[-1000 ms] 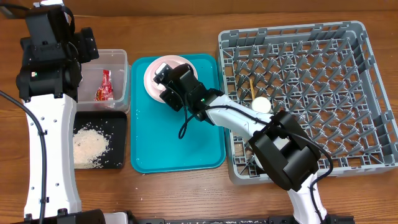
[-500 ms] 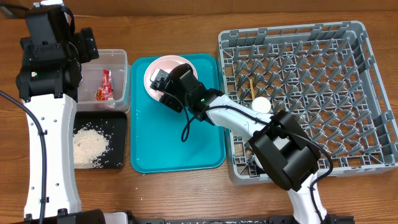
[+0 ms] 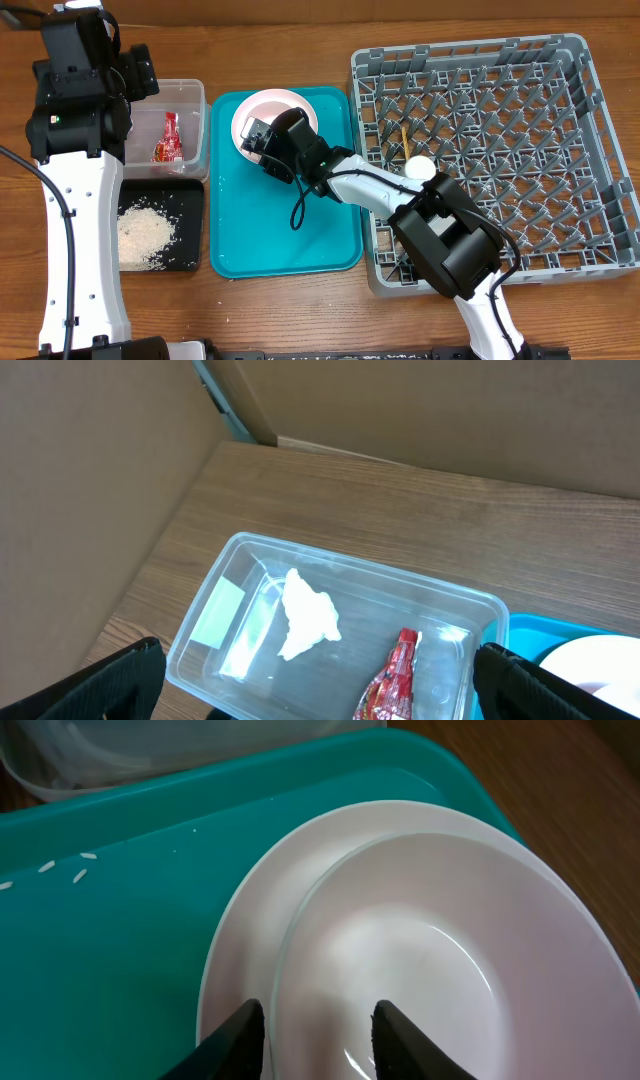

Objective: Sort waste into correct bins and load items into the dishwasher
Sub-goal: 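Close the right gripper on the pink bowl rim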

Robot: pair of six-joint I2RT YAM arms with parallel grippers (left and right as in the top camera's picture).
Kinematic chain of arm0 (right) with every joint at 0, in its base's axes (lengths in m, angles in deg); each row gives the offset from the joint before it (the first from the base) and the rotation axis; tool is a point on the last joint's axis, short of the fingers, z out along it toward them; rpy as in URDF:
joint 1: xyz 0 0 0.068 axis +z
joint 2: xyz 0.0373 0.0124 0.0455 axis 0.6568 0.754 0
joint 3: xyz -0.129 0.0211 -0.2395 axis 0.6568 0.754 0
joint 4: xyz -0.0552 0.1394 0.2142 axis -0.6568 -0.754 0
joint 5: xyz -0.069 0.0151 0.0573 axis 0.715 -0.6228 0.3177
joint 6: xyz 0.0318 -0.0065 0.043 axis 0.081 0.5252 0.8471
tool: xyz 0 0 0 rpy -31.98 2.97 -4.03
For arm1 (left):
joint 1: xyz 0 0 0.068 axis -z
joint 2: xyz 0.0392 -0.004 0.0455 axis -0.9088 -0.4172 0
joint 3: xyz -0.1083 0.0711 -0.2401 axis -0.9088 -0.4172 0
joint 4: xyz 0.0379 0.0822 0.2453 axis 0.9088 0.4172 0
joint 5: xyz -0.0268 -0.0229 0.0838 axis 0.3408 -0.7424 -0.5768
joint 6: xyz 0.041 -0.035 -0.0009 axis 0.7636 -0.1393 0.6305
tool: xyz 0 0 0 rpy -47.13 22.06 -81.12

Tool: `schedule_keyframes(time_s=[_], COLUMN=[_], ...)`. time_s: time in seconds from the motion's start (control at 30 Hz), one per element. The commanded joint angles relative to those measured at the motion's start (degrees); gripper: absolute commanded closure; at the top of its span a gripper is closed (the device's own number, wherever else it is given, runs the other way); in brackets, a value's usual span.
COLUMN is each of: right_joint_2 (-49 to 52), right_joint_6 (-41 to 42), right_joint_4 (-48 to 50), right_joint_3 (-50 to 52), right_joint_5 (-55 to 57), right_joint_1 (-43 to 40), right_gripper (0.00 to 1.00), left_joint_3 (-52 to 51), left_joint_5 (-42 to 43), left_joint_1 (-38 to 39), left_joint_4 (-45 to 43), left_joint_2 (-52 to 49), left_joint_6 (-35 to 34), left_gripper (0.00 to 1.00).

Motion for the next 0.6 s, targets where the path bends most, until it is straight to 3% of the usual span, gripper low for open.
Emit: schedule_keyframes(time_s=[0.0,0.07,0.13,0.27,0.57], right_joint_2=[-0.98,-1.77,-2.60,-5.44,-15.34], right_joint_6=[0.15,0.17,0.17,1.42,19.15], right_joint_4=[0.28,0.26,0.02,-2.69,-6.82], right_joint_3=[-0.76,-0.74,-0.74,-0.74,-0.76], right_joint_5=[-0.11,-0.11,-0.15,-0.35,-6.60], right_joint_1=[0.55,0.57,0.57,0.61,0.39], right_gripper=[0.74,0.88,0.96,0.96,0.96], left_joint_3=[0.76,0.76,0.76,0.76,0.76], left_joint_5=[0.22,0.22,0.22,0.22,0.22], left_joint_1=[0.07,0.07,0.07,0.07,0.07], left_joint_4=[-0.24,-0.24,-0.24,-0.24,-0.24], left_joint_2=[-0.04,-0.04,-0.04,-0.04,-0.04], left_joint_6=[-0.63,-0.63,-0.63,-0.63,-0.63], left_gripper=[0.00,0.00,0.00,0.00,0.00])
